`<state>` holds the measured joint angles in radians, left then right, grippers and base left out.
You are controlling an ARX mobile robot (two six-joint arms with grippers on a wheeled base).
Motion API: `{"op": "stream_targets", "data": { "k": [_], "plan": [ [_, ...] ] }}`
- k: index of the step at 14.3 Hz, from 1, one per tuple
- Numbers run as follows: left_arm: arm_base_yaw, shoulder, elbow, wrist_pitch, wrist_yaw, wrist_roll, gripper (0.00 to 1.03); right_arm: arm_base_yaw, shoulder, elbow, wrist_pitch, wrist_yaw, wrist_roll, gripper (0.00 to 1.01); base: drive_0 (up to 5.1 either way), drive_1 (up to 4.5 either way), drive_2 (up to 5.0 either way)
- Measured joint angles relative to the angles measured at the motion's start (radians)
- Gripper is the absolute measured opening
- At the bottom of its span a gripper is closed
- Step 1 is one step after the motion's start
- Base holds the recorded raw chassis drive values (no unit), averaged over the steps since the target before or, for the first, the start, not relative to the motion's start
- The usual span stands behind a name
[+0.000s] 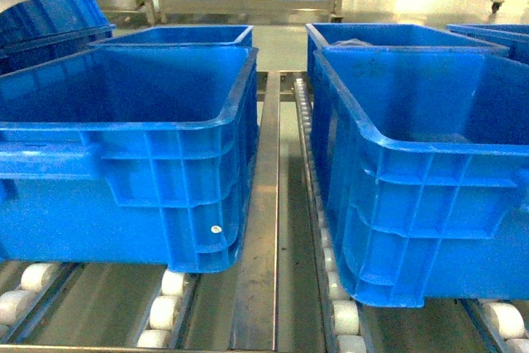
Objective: Sort blue parts and orange caps into right shelf containers
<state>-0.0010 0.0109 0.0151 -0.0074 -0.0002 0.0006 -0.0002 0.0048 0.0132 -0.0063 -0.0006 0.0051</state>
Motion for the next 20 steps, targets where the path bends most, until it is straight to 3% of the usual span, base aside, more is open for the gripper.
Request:
{"op": "stream_targets", "data": {
  "k": [17, 18, 19, 20],
  "plan": [
    [0.000, 0.000, 0.000, 0.000, 0.000, 0.000, 0.44, 0.000, 0.000, 0.000, 0.000, 0.000, 0.000, 0.44, 0.0, 0.00, 0.0],
    [-0.017, 0.005, 0.004, -0.034, -0.048, -0.011, 0.44, 0.015, 0.003, 0.000, 0.009, 0.045, -0.012, 0.44, 0.0, 0.00, 0.0],
    [-0.048, 0.026, 0.008, -0.052, -0.114, -0.029, 0.44, 0.080, 0.011, 0.000, 0.021, 0.180, -0.031, 0.44, 0.0, 0.00, 0.0],
    [-0.057, 0.037, 0.008, -0.046, -0.136, -0.043, 0.44, 0.116, 0.014, 0.000, 0.012, 0.259, -0.051, 0.44, 0.0, 0.00, 0.0]
  ]
}}
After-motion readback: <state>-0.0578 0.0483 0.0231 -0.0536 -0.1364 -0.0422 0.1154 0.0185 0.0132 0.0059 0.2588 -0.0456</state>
